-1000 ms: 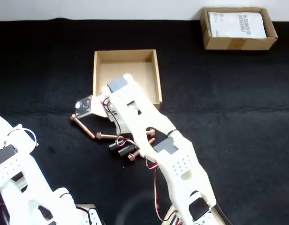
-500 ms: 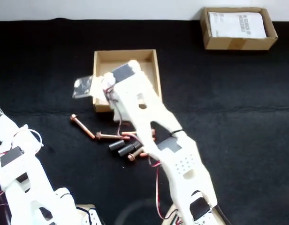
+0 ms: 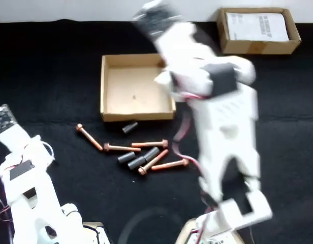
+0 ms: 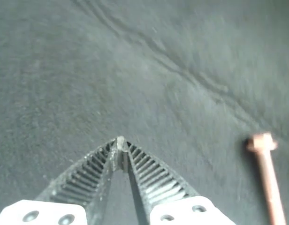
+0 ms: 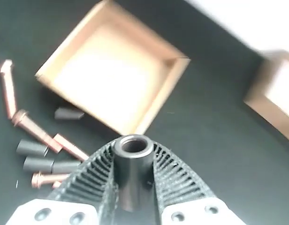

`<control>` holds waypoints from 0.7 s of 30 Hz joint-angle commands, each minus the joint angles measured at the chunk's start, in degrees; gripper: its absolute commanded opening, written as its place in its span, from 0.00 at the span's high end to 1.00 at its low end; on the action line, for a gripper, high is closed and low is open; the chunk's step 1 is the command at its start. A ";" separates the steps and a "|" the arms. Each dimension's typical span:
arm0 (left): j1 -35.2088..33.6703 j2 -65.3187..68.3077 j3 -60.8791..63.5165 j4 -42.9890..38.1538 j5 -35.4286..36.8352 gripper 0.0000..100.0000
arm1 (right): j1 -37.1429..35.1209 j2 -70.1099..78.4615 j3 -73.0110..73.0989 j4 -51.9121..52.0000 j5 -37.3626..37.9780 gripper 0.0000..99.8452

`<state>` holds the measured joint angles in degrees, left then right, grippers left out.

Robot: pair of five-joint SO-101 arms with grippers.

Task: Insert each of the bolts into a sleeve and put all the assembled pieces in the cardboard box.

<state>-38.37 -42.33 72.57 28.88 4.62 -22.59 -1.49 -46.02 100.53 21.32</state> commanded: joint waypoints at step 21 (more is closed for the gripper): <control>41.10 33.45 -71.16 67.87 -41.67 0.99 | 67.21 -85.49 85.32 -22.73 0.70 0.99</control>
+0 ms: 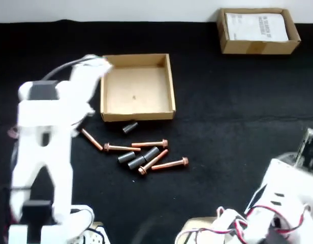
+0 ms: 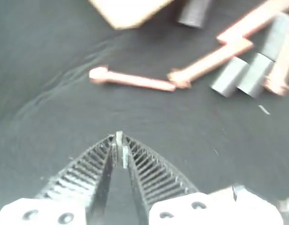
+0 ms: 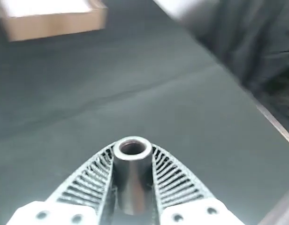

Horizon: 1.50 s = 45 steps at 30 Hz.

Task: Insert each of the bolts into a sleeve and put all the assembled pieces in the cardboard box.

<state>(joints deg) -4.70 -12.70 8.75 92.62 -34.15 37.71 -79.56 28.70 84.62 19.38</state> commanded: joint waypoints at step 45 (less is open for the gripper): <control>32.22 44.88 -35.65 8.35 -30.42 0.91 | 18.51 -24.57 53.49 -32.57 13.45 0.99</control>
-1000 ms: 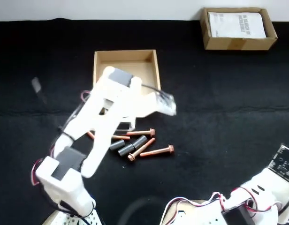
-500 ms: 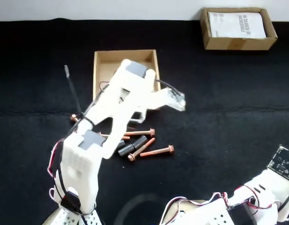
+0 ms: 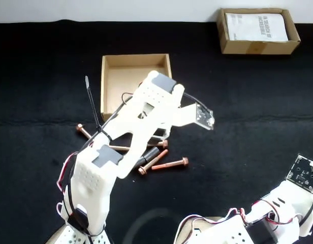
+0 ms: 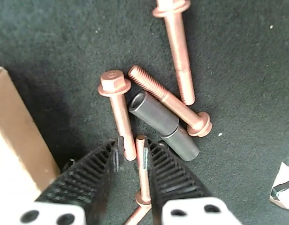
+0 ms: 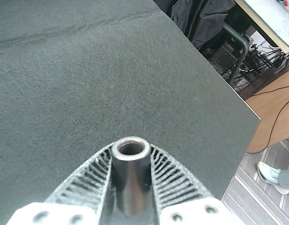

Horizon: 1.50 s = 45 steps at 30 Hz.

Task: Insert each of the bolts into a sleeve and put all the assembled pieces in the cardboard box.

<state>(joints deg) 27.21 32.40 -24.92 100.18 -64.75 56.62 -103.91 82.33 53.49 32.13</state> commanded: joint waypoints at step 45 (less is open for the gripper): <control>2.15 19.30 -17.45 -4.57 14.59 0.94 | 0.84 -0.22 2.15 -1.10 3.16 0.99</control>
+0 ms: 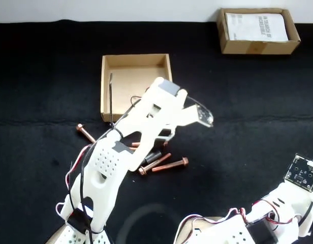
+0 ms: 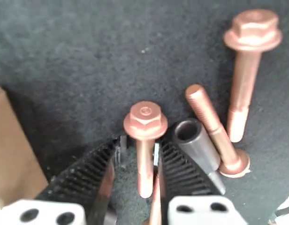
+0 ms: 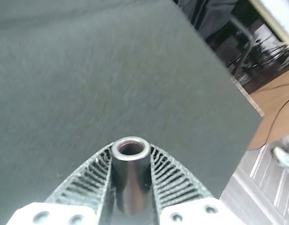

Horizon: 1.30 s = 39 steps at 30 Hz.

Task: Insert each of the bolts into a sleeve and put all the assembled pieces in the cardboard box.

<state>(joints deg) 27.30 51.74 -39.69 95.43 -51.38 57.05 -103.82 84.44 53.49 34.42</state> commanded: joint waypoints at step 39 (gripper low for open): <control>-2.59 -62.46 -8.75 5.10 64.09 0.99 | -60.44 -0.31 -30.46 21.23 -40.79 0.99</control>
<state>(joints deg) 25.36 -4.44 -49.63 100.35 9.80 3.34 -104.09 57.89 74.59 -0.04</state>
